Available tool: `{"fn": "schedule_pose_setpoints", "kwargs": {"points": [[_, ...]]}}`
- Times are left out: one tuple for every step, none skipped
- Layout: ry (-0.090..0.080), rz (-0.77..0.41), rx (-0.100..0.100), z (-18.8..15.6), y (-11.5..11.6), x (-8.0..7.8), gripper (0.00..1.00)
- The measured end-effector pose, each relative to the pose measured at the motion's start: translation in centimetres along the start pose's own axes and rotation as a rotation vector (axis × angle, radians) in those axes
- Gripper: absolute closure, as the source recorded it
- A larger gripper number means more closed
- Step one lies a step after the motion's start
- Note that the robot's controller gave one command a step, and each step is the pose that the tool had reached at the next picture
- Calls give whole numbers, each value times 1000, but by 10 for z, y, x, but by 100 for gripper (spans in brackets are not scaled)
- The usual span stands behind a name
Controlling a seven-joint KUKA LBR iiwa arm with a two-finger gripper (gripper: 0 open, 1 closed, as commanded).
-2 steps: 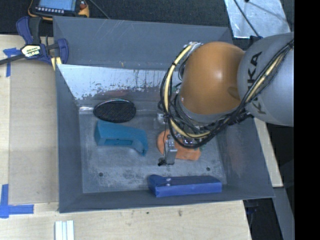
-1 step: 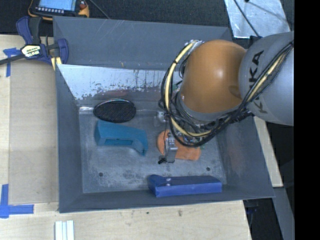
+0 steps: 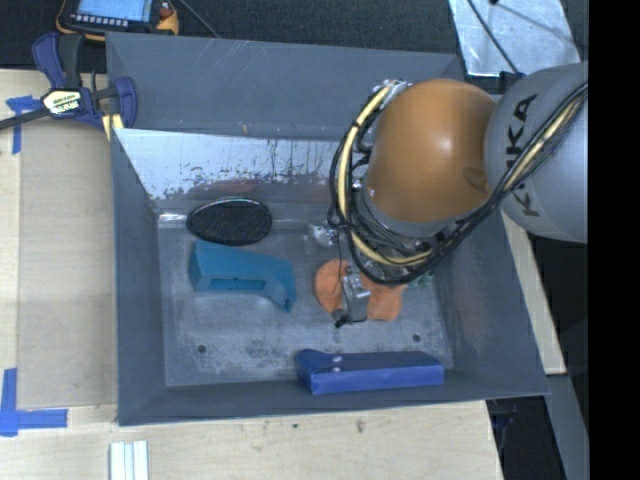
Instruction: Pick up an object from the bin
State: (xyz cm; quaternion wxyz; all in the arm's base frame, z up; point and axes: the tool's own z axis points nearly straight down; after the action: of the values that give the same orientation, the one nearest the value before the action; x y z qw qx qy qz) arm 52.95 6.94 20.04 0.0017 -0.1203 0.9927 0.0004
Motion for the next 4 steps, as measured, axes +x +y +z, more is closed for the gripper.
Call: {"fn": "schedule_pose_setpoints", "kwargs": {"points": [[-1, -352, 2, 18, 12, -33, 0], [1, -491, -1, 15, -5, -13, 0], [2, -245, 0, 26, -37, -5, 0], [-2, -1153, -1, 38, -1, -22, 100]]}}
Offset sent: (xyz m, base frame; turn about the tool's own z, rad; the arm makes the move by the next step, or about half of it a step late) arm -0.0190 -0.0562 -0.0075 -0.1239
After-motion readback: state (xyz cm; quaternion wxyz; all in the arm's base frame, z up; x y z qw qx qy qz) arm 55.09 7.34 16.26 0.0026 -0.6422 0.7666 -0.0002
